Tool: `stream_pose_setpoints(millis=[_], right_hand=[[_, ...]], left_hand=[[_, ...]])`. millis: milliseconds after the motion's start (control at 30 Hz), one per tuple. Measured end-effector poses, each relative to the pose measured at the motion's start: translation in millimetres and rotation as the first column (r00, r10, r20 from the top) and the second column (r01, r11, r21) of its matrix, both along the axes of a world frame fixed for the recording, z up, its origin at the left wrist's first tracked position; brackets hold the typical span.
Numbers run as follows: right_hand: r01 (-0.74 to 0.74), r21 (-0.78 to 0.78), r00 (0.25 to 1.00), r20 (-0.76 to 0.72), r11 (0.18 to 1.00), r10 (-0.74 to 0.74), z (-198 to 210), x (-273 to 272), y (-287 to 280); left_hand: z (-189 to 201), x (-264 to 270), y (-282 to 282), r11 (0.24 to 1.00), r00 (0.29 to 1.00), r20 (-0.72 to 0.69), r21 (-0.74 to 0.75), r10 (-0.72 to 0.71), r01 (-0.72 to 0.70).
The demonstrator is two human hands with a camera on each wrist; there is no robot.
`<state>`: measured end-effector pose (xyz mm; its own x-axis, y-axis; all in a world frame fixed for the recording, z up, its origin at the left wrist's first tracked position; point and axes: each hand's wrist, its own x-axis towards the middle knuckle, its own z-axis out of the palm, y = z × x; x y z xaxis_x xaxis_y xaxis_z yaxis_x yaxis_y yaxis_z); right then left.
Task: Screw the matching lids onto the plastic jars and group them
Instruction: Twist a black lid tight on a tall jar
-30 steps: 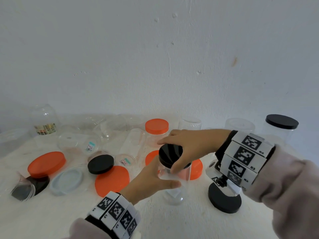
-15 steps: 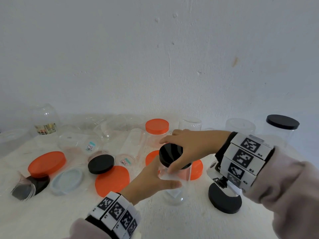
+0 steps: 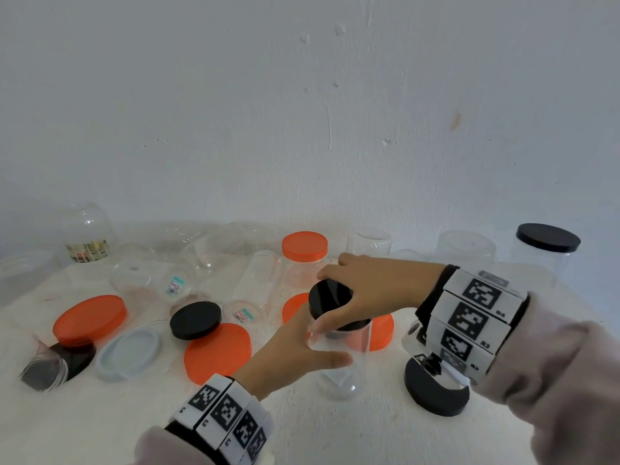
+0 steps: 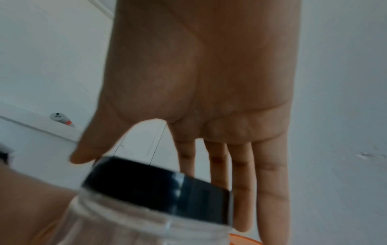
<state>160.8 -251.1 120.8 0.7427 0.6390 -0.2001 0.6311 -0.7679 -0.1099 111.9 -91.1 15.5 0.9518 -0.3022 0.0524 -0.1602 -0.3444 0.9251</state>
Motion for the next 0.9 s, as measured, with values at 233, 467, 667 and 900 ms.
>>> stream_pose_setpoints(millis=[233, 467, 667, 900], right_hand=[[-0.126, 0.076, 0.983, -0.126, 0.989, 0.135, 13, 1, -4], [-0.064, 0.030, 0.998, -0.001, 0.998, 0.064, 6, -3, -1], [-0.095, 0.027, 0.987, -0.130, 0.995, 0.098, 12, -4, -5], [-0.064, 0.066, 0.992, -0.102, 0.996, 0.071, 9, -1, -7]], left_hand=[[0, 0, 0, 0.999, 1.000, 0.007, 0.031, 0.011, -0.011], [-1, 1, 1, 1.000, 1.000, 0.008, 0.007, 0.010, -0.010], [-2, 2, 1, 1.000, 1.000, 0.022, 0.007, 0.013, -0.013], [-4, 3, 2, 1.000, 1.000, 0.025, 0.010, 0.007, -0.008]])
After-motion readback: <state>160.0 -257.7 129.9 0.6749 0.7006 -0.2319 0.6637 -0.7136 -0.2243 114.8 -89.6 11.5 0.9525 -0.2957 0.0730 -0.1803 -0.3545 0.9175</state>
